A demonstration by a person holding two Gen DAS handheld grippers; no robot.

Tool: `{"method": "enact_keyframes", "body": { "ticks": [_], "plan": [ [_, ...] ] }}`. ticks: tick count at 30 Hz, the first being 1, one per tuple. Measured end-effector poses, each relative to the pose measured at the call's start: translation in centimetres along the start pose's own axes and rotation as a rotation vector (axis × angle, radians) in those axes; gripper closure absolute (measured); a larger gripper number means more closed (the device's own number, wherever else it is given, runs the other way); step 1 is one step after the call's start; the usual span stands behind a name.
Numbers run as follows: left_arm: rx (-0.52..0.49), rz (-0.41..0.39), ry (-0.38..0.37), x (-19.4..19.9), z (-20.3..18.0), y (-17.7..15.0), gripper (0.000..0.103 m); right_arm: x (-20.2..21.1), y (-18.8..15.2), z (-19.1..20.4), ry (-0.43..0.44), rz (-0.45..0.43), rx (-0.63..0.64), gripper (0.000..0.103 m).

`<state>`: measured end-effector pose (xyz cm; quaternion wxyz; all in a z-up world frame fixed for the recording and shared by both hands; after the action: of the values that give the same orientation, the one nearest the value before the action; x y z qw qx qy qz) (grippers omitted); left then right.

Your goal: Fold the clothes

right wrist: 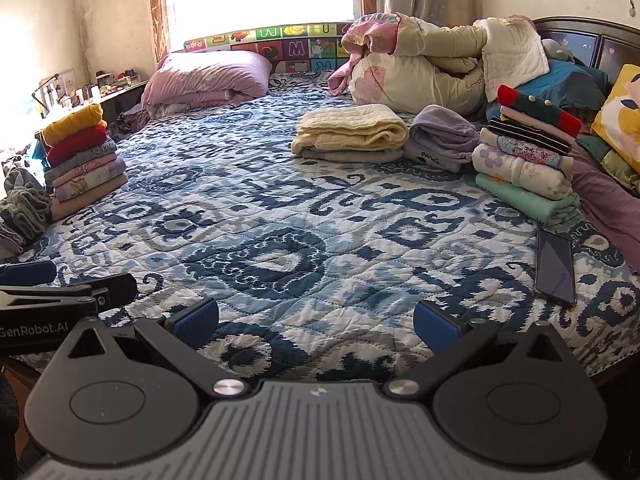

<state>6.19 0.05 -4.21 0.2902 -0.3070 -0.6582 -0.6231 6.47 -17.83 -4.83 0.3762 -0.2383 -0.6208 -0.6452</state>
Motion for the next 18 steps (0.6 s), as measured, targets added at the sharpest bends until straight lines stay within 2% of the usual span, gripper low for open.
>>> {"method": "enact_keyframes", "body": {
  "ticks": [7,11,13,16,18],
  "plan": [
    [0.102,-0.008,-0.033,-0.4,3.8,0.7,0.0,-1.1,0.8,1.2,0.101,-0.025,0.001,0.0],
    [0.178,-0.081,0.019,-0.9,8.4,1.1,0.0,-2.2,1.9,2.9,0.161,-0.059,0.031,0.0],
    [0.246,-0.131,0.059,-0.9,11.3,1.3,0.0,-3.3,2.6,4.1,0.179,-0.068,0.054,0.0],
    [0.323,-0.093,0.065,-2.0,16.0,1.0,0.0,-4.8,3.7,6.0,0.233,-0.086,0.079,0.0],
    [0.403,-0.062,0.101,-2.7,20.0,0.5,0.0,-6.0,4.2,7.6,0.289,-0.083,0.098,0.0]
  ]
}}
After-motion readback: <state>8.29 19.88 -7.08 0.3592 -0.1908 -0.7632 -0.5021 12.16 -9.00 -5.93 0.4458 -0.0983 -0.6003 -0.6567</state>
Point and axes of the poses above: each gripper's, at about its wrist camera, not at the fingertips, and x roughly against the way its jaws point, z to its left, y to its top, the point moved 8 cm from there along -x, roughly the way its jaws point, and after that the axes turned 15 degrees about z, right-handed, at the moved point
